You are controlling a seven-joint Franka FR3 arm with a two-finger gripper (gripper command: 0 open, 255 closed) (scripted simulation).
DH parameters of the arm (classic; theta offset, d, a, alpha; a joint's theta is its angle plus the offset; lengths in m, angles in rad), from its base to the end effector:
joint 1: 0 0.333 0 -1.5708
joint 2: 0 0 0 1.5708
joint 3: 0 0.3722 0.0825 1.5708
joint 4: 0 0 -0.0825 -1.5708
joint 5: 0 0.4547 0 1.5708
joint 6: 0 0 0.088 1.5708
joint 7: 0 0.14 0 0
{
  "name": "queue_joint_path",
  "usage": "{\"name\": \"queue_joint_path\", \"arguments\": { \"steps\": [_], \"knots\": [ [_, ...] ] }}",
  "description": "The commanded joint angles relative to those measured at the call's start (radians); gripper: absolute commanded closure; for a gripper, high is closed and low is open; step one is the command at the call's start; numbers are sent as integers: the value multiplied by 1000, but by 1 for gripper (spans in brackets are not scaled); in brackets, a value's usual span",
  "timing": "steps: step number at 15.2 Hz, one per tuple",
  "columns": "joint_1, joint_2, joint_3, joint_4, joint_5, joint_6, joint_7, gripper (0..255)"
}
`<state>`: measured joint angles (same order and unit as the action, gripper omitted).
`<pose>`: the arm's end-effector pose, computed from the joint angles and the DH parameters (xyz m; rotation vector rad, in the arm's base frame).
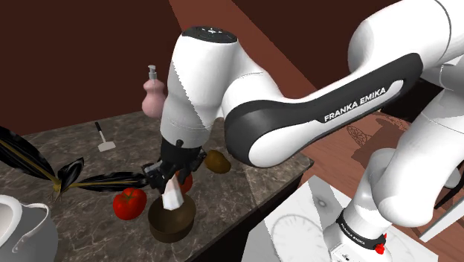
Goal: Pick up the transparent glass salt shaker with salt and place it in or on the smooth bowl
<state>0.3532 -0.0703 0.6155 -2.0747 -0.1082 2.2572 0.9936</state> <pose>0.3549 0.5152 0.4727 -2.9944 -0.0560 -0.3651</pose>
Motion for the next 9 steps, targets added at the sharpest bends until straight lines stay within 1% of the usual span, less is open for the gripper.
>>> {"name": "queue_joint_path", "arguments": {
  "steps": [1,7,9],
  "knots": [
    [-1,10,1,-18,-10,27,9,255],
    [-2,46,6,-68,-49,103,43,255],
    [-1,46,6,-68,-49,103,43,255]
  ]
}}
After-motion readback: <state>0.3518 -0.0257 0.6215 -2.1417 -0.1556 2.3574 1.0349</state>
